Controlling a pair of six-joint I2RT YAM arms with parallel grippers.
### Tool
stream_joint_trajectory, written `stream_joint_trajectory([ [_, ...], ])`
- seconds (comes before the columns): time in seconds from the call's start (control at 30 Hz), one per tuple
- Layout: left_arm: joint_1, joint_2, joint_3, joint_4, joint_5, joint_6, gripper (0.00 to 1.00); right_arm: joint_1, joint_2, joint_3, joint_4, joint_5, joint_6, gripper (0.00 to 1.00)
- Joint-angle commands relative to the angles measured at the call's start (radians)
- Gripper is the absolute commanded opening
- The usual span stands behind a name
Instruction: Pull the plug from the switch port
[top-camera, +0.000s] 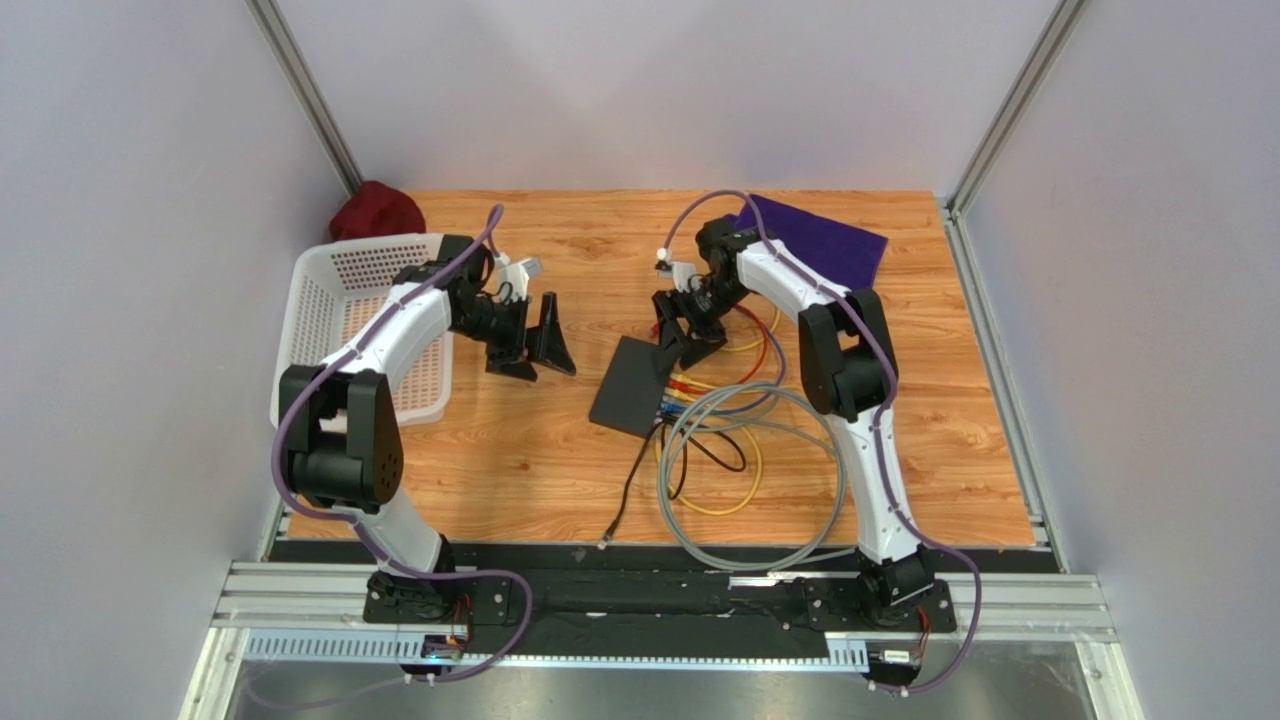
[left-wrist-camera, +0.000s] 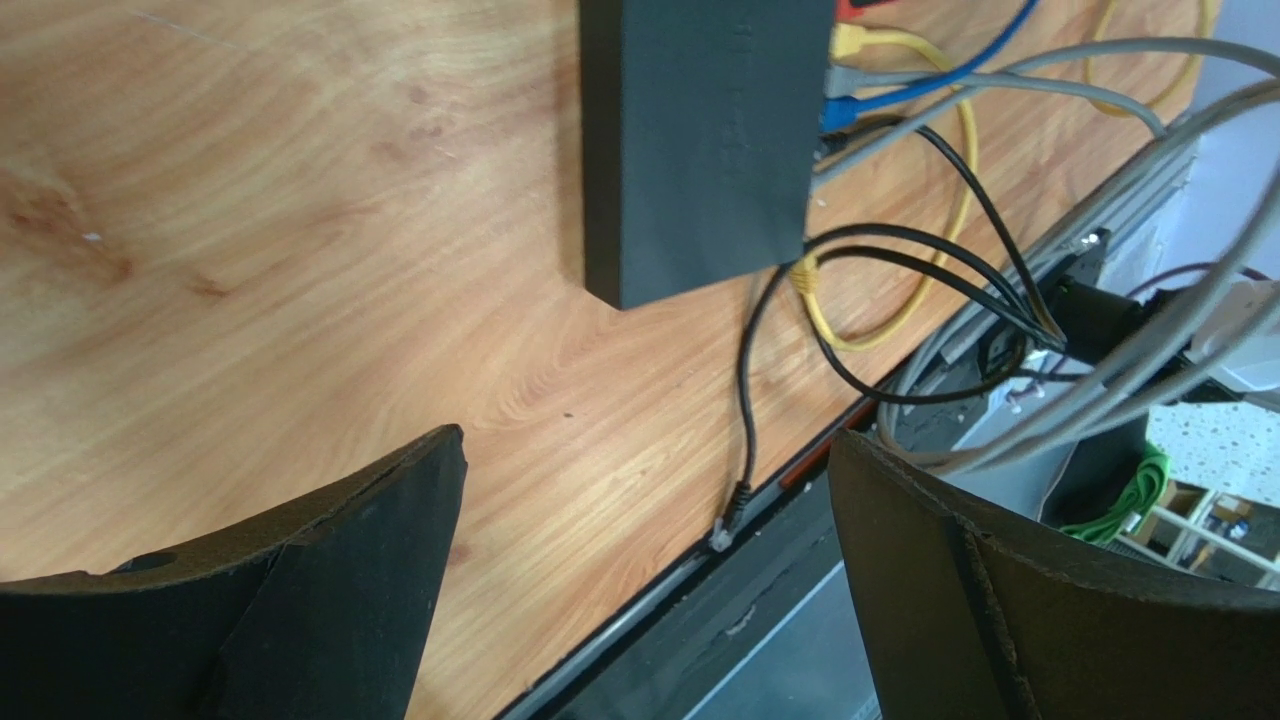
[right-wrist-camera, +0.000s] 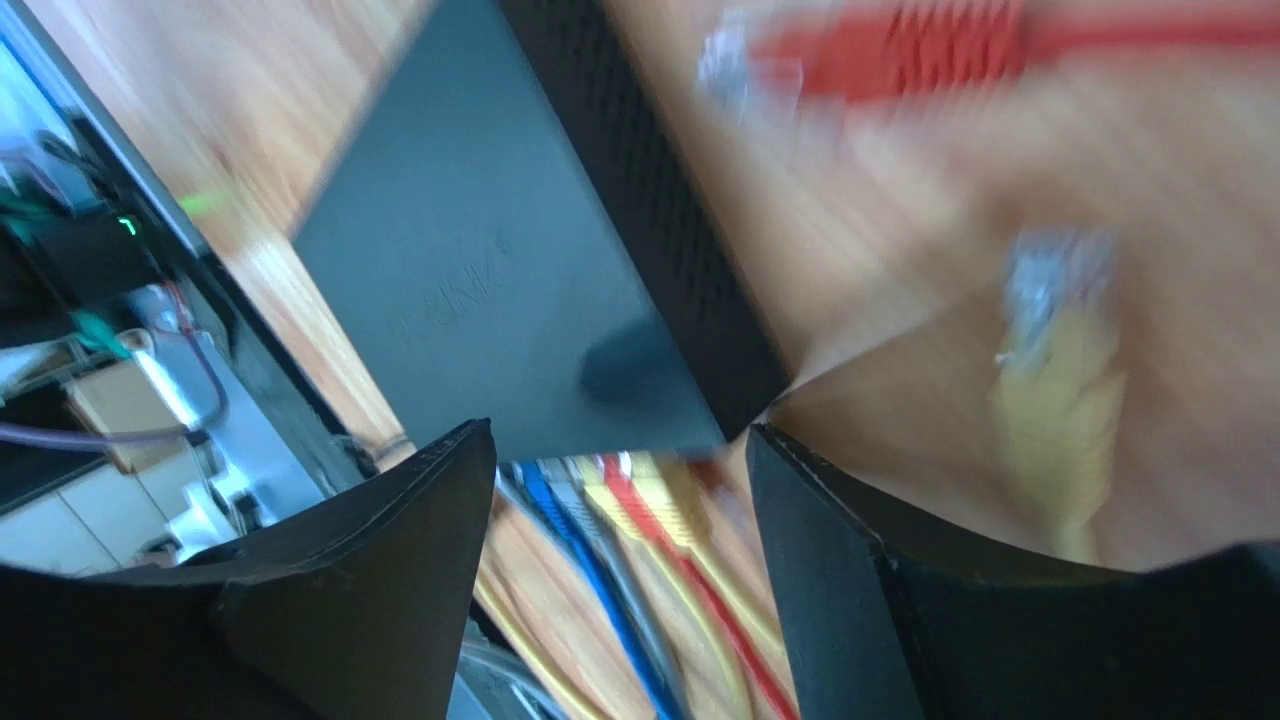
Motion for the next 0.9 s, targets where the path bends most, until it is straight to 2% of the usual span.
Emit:
stream_joint_trajectory([
  [0.0, 0.005, 0.093, 0.09, 0.039, -0.057, 0.035, 0.99, 0.017, 0.151, 0.254, 0.076, -0.061, 0.098, 0.7],
  [0.13, 0.005, 0.179, 0.178, -0.001, -0.107, 0.027, 0.99, 0.04, 0.204, 0.392, 0.152, -0.115, 0.184, 0.7],
  [0.23, -0.008, 0.211, 0.221, -0.025, -0.136, 0.041, 0.99, 0.035, 0.148, 0.346, 0.135, -0.099, 0.142, 0.7],
  [0.27, -0.011, 0.219, 0.247, -0.036, -0.138, 0.05, 0.99, 0.031, 0.105, 0.326, 0.123, -0.095, 0.082, 0.71],
  [0.37, -0.022, 0.219, 0.264, -0.036, -0.077, 0.079, 0.99, -0.014, 0.036, 0.25, 0.087, -0.119, 0.043, 0.7],
  [0.5, -0.073, 0.228, 0.261, 0.071, -0.048, 0.044, 0.99, -0.084, 0.014, 0.239, 0.06, -0.141, 0.008, 0.7],
  [0.57, -0.103, 0.266, 0.293, 0.067, -0.049, 0.043, 0.99, -0.094, 0.034, 0.265, 0.034, -0.133, -0.015, 0.69],
  [0.67, -0.156, 0.347, 0.343, 0.047, -0.031, 0.056, 0.95, -0.098, 0.038, 0.257, 0.008, -0.136, -0.043, 0.67],
  [0.77, -0.173, 0.416, 0.391, 0.012, -0.028, 0.069, 0.81, -0.097, 0.038, 0.245, -0.012, -0.158, -0.086, 0.62],
  [0.87, -0.173, 0.443, 0.393, 0.007, -0.063, 0.046, 0.75, -0.094, 0.051, 0.243, -0.064, -0.167, -0.164, 0.58],
])
